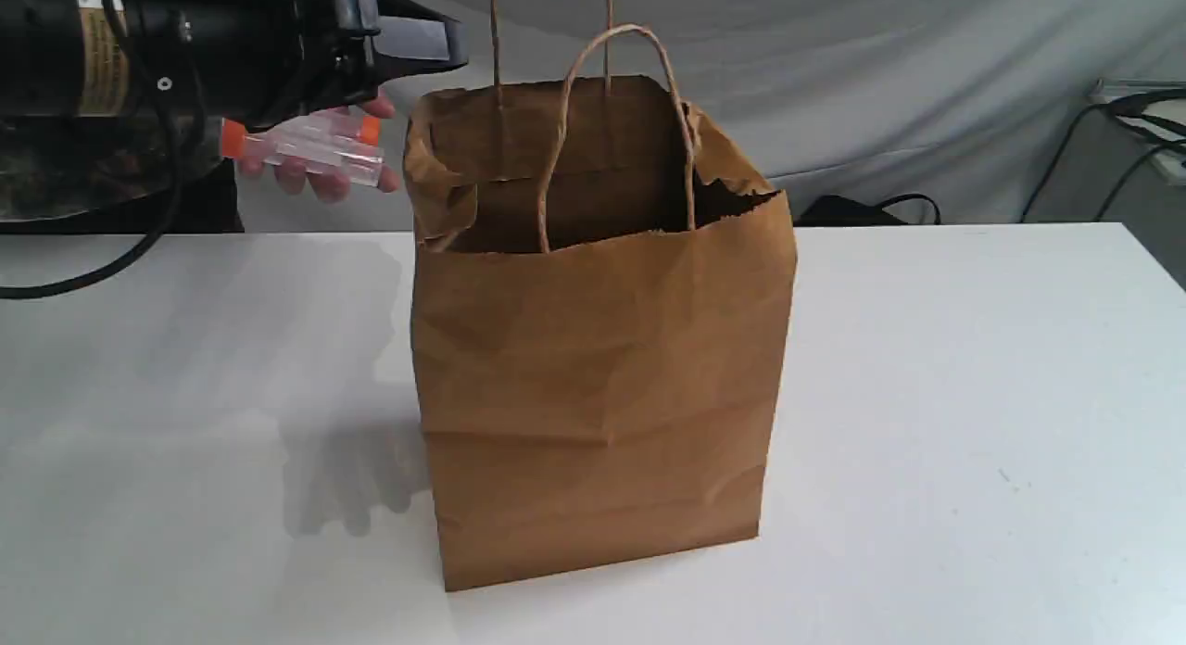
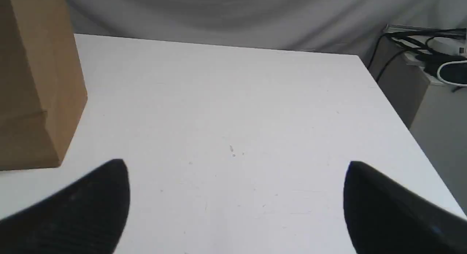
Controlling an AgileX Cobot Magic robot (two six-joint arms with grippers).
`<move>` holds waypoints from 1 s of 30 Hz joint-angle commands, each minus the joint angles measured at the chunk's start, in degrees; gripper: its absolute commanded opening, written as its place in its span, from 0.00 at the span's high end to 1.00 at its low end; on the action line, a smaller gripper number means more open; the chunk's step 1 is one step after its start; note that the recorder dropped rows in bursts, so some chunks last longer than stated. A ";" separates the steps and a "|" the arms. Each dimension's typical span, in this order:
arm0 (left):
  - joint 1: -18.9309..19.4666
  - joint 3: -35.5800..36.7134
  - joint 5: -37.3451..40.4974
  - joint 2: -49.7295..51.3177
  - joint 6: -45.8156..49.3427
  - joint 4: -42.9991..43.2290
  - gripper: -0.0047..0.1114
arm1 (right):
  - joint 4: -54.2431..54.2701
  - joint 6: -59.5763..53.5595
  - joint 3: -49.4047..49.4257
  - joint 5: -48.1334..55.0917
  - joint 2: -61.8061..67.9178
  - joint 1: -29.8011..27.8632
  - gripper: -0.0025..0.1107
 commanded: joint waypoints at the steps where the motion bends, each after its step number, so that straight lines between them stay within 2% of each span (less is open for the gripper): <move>1: -0.30 -0.57 0.88 1.90 3.78 -0.54 0.25 | -0.50 0.13 0.23 -0.12 -0.37 0.24 0.29; 9: -1.35 -0.57 2.16 5.53 5.32 -0.54 0.25 | -0.50 0.13 0.23 -0.12 -0.37 0.24 0.29; 13: -2.96 -0.57 7.97 6.46 6.42 -0.54 0.29 | -0.50 0.13 0.23 -0.12 -0.37 0.24 0.29; 16: -4.01 -0.57 11.26 6.45 5.57 -0.54 0.40 | -0.50 0.13 0.23 -0.12 -0.37 0.24 0.29; 19: -4.28 -0.57 11.38 6.45 4.70 -0.54 0.57 | -0.50 0.13 0.23 -0.12 -0.37 0.24 0.29; 20: -4.28 -0.57 11.38 6.45 4.70 -0.54 0.65 | -0.50 0.13 0.23 -0.12 -0.37 0.24 0.29; 24: -4.28 -0.57 10.88 6.45 4.70 -0.54 0.82 | -0.50 0.13 0.23 -0.12 -0.37 0.24 0.29; 26: -4.28 -0.57 10.88 6.45 4.70 -0.54 0.89 | -0.50 0.13 0.23 -0.12 -0.37 0.24 0.29; 30: -4.28 -0.57 10.88 6.45 4.70 -0.54 0.95 | -0.50 0.13 0.23 -0.12 -0.37 0.24 0.29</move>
